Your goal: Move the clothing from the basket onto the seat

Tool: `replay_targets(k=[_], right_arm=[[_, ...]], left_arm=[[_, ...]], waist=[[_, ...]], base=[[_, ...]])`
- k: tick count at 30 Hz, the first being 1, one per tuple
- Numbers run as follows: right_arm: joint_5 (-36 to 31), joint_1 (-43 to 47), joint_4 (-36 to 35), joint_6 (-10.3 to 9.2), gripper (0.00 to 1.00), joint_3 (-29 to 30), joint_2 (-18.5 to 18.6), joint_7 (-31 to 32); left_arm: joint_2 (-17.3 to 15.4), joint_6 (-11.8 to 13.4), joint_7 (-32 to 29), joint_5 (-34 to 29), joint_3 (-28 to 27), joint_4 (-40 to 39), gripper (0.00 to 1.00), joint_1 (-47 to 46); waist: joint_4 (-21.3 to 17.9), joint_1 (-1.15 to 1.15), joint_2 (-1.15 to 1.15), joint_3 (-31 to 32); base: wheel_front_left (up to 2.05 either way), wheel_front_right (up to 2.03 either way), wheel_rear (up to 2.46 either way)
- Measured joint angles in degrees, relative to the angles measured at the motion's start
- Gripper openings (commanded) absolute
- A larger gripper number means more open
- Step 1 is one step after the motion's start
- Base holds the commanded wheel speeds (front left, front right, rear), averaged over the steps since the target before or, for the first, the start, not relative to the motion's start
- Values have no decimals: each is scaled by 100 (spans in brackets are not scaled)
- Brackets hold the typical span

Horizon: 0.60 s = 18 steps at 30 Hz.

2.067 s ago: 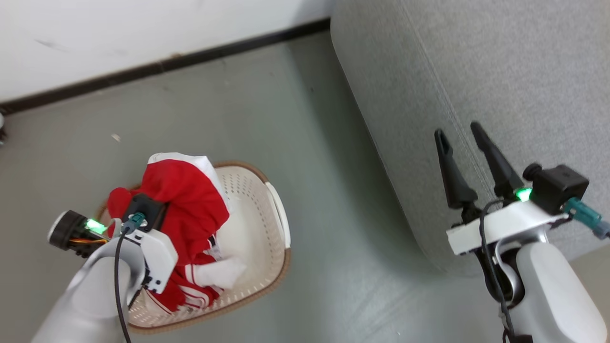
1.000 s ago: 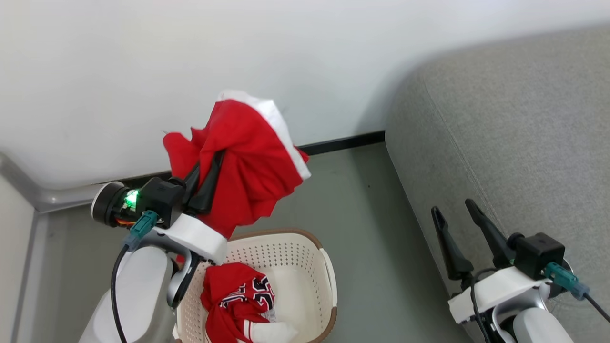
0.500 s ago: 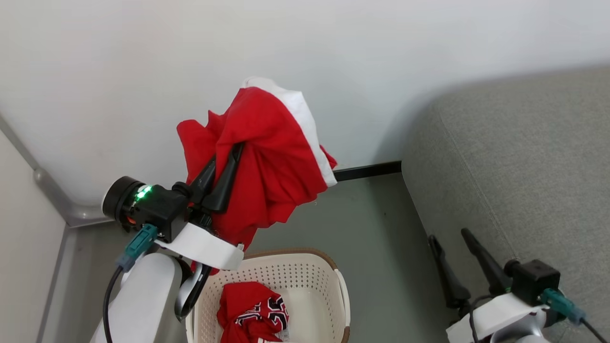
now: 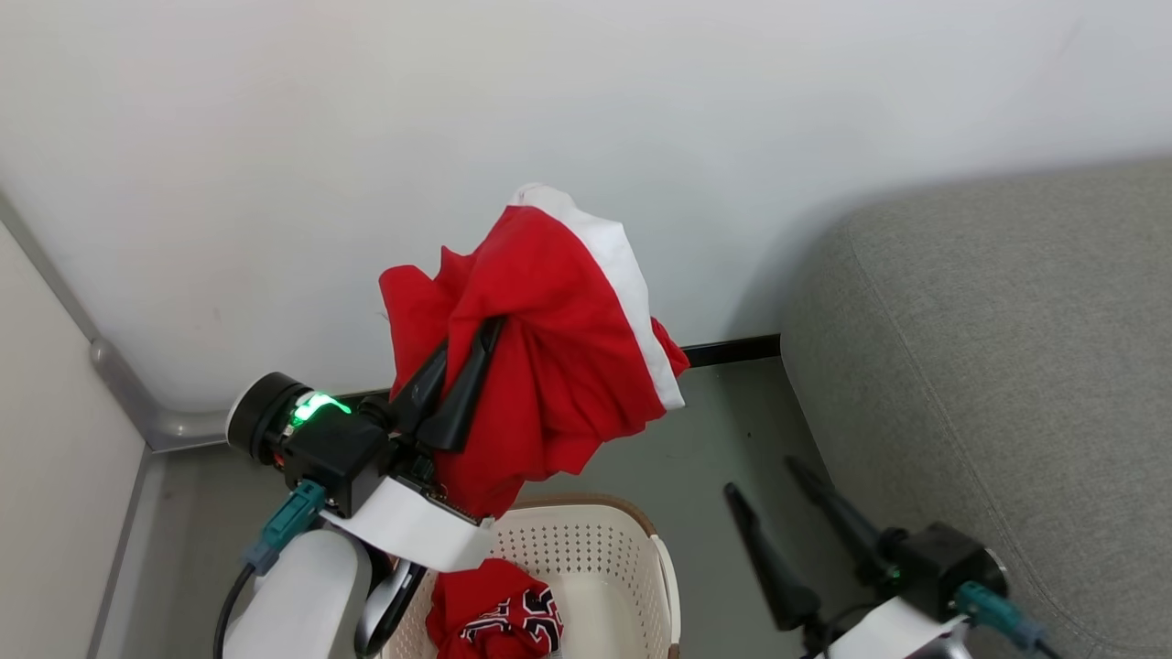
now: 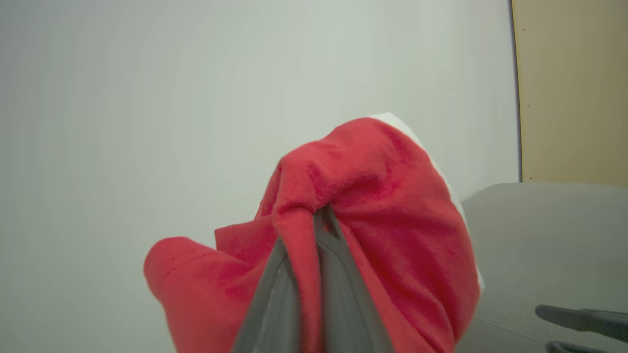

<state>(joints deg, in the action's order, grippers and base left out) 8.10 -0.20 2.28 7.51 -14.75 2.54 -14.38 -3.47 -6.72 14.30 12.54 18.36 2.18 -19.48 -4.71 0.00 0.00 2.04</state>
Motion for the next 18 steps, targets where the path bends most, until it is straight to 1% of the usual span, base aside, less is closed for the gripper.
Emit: replay_targets(k=[4, 10, 18], right_arm=[[-56, -3, -214, 0, 100, -481, 32, 0], [27, -10, -482, 0, 100, -1207, 144, 0], [200, -40, -682, 1, 100, -1735, 290, 0]], left_arm=[[-3, -7, 0, -1, 57, -55, 0, 73], [-5, -8, 0, -2, 120, -111, 0, 157], [-9, -44, 0, -2, 247, -131, 0, 266]], waist=[[-16, 0, 0, 18], [-29, 0, 0, 46], [-11, 0, 0, 89]], base=[[0, 0, 0], [0, 0, 0], [0, 0, 0]])
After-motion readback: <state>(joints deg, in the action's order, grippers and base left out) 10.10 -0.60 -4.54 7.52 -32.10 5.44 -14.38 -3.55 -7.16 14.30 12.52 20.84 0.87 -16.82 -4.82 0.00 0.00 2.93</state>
